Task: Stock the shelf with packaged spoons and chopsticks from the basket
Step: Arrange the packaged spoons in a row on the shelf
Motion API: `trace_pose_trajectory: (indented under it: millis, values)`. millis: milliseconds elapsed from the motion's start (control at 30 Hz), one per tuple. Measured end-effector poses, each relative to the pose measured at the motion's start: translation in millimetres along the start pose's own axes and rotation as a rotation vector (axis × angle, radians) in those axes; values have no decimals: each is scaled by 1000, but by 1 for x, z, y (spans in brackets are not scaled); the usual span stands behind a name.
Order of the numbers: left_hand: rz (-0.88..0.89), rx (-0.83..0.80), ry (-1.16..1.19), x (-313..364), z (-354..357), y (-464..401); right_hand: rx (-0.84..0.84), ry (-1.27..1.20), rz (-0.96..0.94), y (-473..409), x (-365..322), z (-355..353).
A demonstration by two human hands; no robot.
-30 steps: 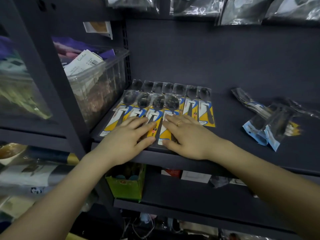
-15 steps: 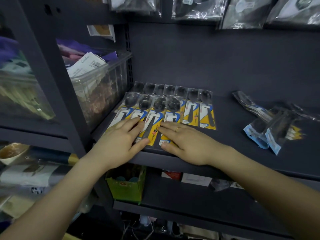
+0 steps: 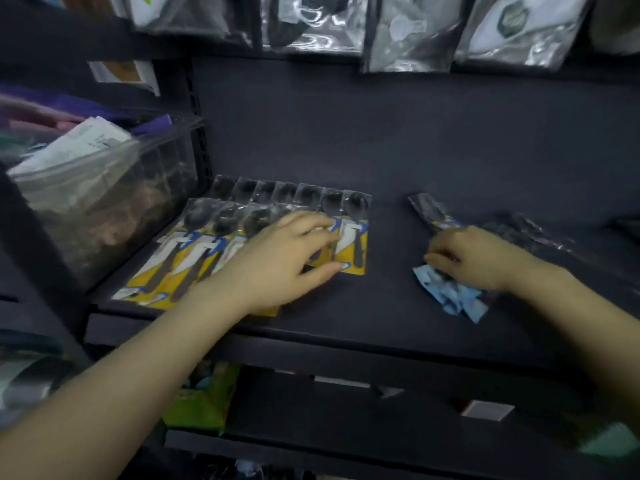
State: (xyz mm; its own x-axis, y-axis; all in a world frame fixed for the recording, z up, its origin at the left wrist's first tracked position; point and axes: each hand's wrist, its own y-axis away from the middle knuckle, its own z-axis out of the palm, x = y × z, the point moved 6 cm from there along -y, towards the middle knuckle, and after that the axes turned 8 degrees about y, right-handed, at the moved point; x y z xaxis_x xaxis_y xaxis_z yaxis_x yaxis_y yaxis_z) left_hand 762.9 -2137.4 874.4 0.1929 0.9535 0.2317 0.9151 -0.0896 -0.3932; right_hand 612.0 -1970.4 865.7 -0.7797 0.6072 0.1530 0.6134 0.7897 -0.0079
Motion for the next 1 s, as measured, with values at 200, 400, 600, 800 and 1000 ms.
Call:
trace_pose_trajectory:
  millis: [200, 400, 600, 800, 1000]
  values:
    - [-98, -90, 182, 35, 47, -112, 67, -160, 107, 8, 64, -10]
    - [-482, -5, 508, 25, 97, -174, -130, -163, 251, -36, 93, 15]
    - [-672, 195, 915, 25, 126, -184, -198, -479, 319, -53, 106, 15]
    - [-675, 282, 1524, 49, 123, -185, -121, -1041, 173, -56, 119, -2]
    - [-524, 387, 1237, 64, 90, -177, -40, -1311, 111, -63, 125, -13]
